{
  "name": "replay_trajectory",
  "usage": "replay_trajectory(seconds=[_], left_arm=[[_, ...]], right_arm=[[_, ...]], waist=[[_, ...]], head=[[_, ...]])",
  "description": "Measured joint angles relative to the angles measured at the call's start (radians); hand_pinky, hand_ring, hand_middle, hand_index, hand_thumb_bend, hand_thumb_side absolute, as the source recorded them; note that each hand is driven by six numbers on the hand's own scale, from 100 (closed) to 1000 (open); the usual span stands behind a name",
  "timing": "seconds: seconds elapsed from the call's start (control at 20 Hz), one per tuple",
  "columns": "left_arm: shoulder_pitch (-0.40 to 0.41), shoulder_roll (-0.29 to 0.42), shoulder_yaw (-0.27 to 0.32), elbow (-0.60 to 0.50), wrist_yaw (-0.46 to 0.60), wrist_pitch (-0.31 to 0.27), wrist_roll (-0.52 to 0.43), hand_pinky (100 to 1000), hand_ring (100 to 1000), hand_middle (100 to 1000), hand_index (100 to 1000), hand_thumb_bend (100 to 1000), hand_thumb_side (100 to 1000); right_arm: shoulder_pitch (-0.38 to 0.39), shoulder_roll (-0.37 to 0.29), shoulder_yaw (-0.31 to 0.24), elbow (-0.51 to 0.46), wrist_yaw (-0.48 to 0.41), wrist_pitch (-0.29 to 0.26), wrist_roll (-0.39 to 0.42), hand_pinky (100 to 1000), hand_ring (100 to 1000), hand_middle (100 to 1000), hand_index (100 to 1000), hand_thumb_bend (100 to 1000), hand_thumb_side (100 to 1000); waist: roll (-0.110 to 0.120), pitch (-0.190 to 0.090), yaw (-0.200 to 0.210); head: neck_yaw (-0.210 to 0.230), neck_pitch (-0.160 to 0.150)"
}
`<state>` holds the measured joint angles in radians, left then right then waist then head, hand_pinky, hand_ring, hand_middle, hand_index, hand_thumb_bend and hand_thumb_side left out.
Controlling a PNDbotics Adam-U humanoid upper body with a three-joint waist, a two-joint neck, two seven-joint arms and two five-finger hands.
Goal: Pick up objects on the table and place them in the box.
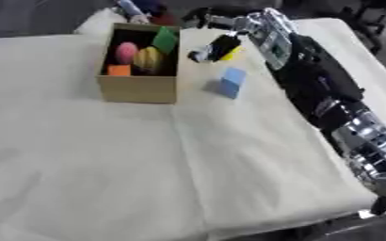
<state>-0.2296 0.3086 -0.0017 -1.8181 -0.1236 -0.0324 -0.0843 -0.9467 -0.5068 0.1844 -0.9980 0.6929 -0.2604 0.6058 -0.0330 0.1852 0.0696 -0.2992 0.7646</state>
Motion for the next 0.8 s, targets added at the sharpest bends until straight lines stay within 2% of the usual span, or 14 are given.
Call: replay_trajectory(seconds=[0.2, 0.35, 0.5, 0.55, 0.8], left_arm=[[0.010, 0.001, 0.001, 0.002, -0.001, 0.000, 0.000, 750, 707, 655, 734, 460, 559], [0.011, 0.001, 0.001, 0.006, -0.001, 0.000, 0.000, 750, 707, 656, 735, 461, 559], [0.011, 0.001, 0.001, 0.006, -0.002, 0.000, -0.001, 750, 707, 656, 735, 461, 560], [0.012, 0.001, 0.001, 0.006, -0.002, 0.000, -0.002, 750, 707, 656, 736, 461, 560], [0.014, 0.001, 0.001, 0.006, -0.002, 0.001, -0.005, 749, 707, 656, 736, 460, 560]], right_arm=[[0.041, -0.034, 0.015, -0.036, -0.016, 0.032, 0.085, 882, 932, 1000, 1000, 351, 460], [0.053, -0.034, 0.020, -0.023, 0.032, 0.053, 0.118, 885, 947, 1000, 1000, 370, 484], [0.055, -0.014, 0.014, 0.029, 0.104, 0.064, 0.124, 882, 945, 1000, 1000, 368, 498], [0.055, -0.004, 0.010, 0.050, 0.126, 0.067, 0.120, 881, 945, 1000, 1000, 352, 478], [0.045, 0.039, -0.021, 0.162, 0.211, 0.080, 0.086, 875, 940, 1000, 1000, 364, 510]], waist=[[0.000, -0.009, -0.026], [0.001, -0.014, -0.033], [0.003, -0.016, -0.034], [0.005, -0.016, -0.034], [0.010, -0.018, -0.035]], head=[[0.007, 0.001], [0.008, 0.001], [0.009, 0.001], [0.010, 0.001], [0.010, 0.001]])
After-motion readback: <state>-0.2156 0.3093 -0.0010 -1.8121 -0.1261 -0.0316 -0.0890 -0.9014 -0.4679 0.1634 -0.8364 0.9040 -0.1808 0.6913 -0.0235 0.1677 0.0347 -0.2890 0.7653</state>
